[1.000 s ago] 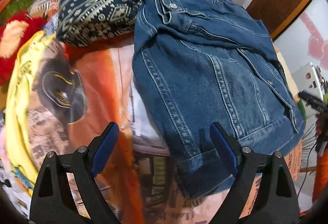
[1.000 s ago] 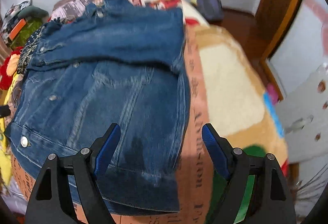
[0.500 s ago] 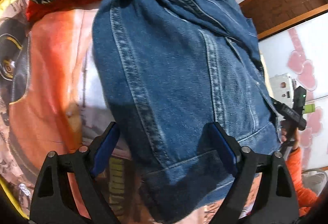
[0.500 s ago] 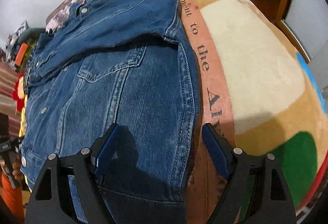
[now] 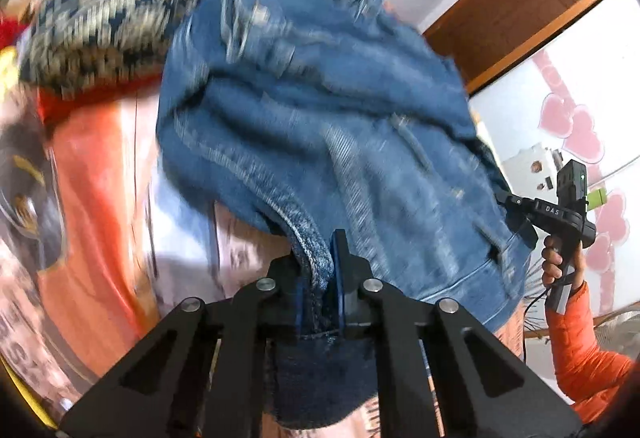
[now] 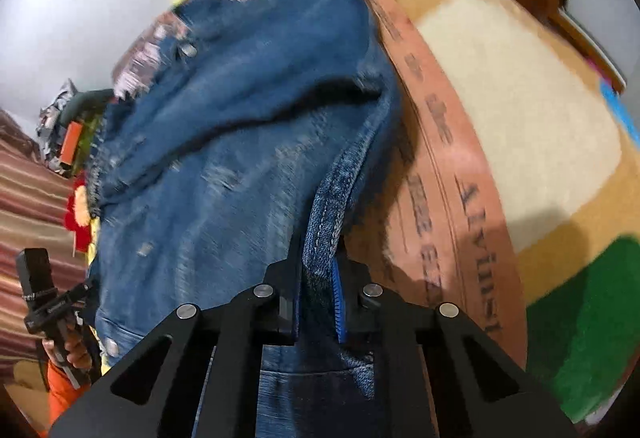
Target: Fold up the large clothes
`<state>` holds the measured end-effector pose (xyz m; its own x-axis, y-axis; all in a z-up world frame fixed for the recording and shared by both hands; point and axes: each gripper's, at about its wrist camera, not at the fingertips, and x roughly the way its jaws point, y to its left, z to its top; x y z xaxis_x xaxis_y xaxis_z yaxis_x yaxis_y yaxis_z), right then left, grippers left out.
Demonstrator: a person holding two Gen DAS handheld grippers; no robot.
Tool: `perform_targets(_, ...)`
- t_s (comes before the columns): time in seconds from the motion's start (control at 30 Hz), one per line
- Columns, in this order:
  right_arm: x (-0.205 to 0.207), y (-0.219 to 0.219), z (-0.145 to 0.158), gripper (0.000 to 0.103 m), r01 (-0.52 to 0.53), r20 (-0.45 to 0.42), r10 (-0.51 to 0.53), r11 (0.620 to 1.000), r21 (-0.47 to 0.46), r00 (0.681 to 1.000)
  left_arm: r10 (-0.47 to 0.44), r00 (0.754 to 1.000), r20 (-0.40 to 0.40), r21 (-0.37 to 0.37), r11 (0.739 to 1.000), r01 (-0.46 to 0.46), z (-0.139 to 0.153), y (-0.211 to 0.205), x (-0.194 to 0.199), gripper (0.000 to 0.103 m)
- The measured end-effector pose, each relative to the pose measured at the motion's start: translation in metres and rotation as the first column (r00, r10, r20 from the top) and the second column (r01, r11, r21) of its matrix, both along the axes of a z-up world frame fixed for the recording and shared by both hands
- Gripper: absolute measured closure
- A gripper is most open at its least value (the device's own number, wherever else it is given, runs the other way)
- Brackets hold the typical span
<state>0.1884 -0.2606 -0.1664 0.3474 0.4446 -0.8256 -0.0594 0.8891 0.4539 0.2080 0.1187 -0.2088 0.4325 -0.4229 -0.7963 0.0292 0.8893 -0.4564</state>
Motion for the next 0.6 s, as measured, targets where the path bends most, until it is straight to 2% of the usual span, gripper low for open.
perform_targets(0.07,0.001,0.002,0.018,0.092,-0.009,0.058,0.010,1.000,-0.010,0.998,0.008,0.998,0.064,0.011,1.000,-0.009,0.023,0.000,0.005,0.093)
perform_targets(0.13,0.006,0.003,0.036,0.092,-0.008,0.108,0.010,1.000,-0.014,0.994,0.026,0.995,0.095,-0.023,0.999,-0.024,0.042,0.003,0.011,0.094)
perform_targets(0.2,0.013,0.000,0.050,0.092,-0.007,0.145,0.004,1.000,0.017,0.989,0.048,0.991,0.127,-0.070,0.997,-0.040,0.062,0.003,0.020,0.094)
perform_targets(0.3,0.035,0.002,0.073,0.092,0.006,0.192,-0.026,0.994,0.106,0.981,0.085,0.979,0.185,-0.092,0.993,-0.069,0.091,0.009,0.036,0.096)
perform_targets(0.37,0.050,0.011,0.085,0.092,0.012,0.239,-0.035,0.995,0.097,0.970,0.118,0.971,0.206,-0.095,0.990,-0.100,0.104,0.016,0.054,0.096)
perform_targets(0.5,0.091,0.017,0.095,0.092,0.077,0.292,-0.095,0.994,0.072,0.952,0.193,0.954,0.228,-0.023,0.981,-0.193,0.107,0.030,0.098,0.096)
perform_targets(0.6,0.122,0.013,0.080,0.092,0.140,0.278,-0.145,0.989,0.040,0.950,0.247,0.946,0.209,0.044,0.964,-0.262,0.088,0.045,0.127,0.096)
